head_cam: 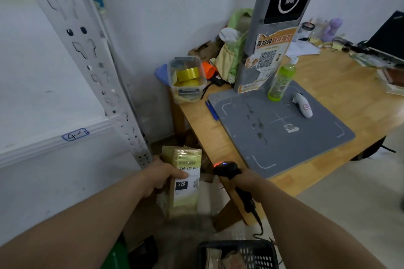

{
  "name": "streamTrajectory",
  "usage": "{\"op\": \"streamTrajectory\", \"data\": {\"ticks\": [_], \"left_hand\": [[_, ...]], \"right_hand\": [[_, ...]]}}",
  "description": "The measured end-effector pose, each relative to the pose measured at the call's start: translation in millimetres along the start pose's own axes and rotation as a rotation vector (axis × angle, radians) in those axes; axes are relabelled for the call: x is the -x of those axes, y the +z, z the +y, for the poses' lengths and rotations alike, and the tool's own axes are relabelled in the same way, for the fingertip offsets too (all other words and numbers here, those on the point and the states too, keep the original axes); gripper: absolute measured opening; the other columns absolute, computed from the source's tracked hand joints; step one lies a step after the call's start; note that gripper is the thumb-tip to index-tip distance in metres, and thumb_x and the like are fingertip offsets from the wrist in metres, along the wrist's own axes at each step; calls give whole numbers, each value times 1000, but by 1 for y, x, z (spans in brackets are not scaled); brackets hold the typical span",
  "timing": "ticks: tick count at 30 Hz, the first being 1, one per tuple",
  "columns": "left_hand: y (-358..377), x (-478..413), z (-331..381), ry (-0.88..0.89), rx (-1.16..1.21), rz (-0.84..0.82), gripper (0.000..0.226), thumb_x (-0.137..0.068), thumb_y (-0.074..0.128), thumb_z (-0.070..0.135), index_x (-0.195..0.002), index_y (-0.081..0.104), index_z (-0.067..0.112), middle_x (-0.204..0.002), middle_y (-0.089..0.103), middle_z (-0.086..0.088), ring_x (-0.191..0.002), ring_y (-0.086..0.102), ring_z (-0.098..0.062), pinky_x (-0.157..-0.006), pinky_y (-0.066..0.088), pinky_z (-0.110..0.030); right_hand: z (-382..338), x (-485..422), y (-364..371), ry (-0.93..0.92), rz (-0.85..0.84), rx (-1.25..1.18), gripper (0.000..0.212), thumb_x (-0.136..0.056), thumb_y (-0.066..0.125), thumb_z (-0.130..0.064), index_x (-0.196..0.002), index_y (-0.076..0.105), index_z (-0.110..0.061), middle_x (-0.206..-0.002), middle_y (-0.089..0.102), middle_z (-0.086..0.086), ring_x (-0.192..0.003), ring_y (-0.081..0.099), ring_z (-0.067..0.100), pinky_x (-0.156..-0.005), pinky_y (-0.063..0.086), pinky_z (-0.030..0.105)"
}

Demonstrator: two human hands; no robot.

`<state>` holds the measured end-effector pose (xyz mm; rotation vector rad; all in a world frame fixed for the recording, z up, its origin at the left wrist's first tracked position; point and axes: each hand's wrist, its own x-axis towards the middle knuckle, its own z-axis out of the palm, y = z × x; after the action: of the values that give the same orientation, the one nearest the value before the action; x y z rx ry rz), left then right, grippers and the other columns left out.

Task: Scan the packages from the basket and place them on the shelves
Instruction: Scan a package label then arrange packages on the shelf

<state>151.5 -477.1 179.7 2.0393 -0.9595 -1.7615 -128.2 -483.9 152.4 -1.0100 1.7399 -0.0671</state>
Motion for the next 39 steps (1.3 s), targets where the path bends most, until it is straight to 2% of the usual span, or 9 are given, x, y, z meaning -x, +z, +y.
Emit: {"op": "streamTrajectory", "data": {"ticks": [1, 4, 6, 9, 11, 13, 21, 37, 39], "left_hand": [[-1, 0, -2, -12, 18, 0, 117, -31, 100, 41, -135, 49, 21, -113, 73, -4, -112, 63, -31, -101, 45, -55], [0, 18, -1, -34, 69, 13, 55, -66, 89, 23, -115, 65, 14, -107, 74, -6, -117, 60, -33, -109, 37, -53], [1, 20, -4, -25, 105, 70, 39, -74, 84, 17, -108, 64, 11, -109, 72, -7, -120, 57, -34, -108, 38, -49], [2, 25, -6, -18, 174, 204, 62, -75, 87, 17, -116, 41, 5, -123, 55, -12, -126, 49, -36, -95, 42, -42], [2, 21, -10, -14, 194, 276, 101, -69, 92, 25, -142, 22, 10, -138, 46, -15, -129, 46, -38, -99, 45, -45], [2, 20, -12, -7, 192, 325, 119, -63, 95, 31, -148, 13, 18, -143, 42, -16, -130, 45, -40, -105, 44, -54], [-1, 26, -7, -7, 230, 373, 114, -63, 94, 29, -146, 17, 18, -142, 44, -17, -130, 45, -41, -107, 43, -58], [-7, 21, -6, 32, 254, 330, 113, -64, 93, 26, -146, 16, 18, -141, 48, -16, -130, 48, -41, -108, 41, -58], [-7, 20, -4, 44, 279, 306, 103, -67, 92, 21, -141, 21, 15, -137, 51, -14, -128, 49, -39, -106, 43, -55]], "right_hand": [[-2, 8, -3, 9, -77, -123, 34, -85, 66, -6, -118, 62, -6, -97, 62, 13, -84, 62, 26, -73, 55, 37], [-13, 33, -10, -36, -219, -310, 28, -83, 65, -5, -111, 65, -4, -84, 57, 12, -76, 57, 27, -72, 52, 39], [-26, 48, -15, -99, -232, -350, 24, -85, 67, -8, -109, 66, -6, -83, 58, 10, -75, 58, 25, -70, 54, 36], [-44, 66, -20, -159, -247, -297, 17, -84, 75, -17, -98, 69, -10, -79, 62, 7, -66, 61, 19, -65, 55, 32], [-51, 76, -20, -204, -270, -241, 17, -84, 78, -21, -96, 71, -11, -75, 65, 3, -62, 61, 16, -64, 55, 31], [-57, 83, -20, -241, -294, -225, 20, -85, 78, -23, -100, 72, -12, -75, 66, 1, -62, 61, 14, -65, 55, 31], [-72, 100, -12, -308, -259, -320, 30, -88, 77, -19, -116, 68, -15, -78, 65, 4, -61, 61, 14, -63, 54, 31], [-80, 94, -9, -318, -249, -271, 30, -87, 78, -22, -115, 69, -14, -78, 66, 2, -64, 61, 12, -69, 54, 31], [-78, 87, -13, -312, -218, -244, 30, -86, 79, -24, -113, 70, -15, -80, 67, 3, -67, 62, 15, -72, 55, 32]]}}
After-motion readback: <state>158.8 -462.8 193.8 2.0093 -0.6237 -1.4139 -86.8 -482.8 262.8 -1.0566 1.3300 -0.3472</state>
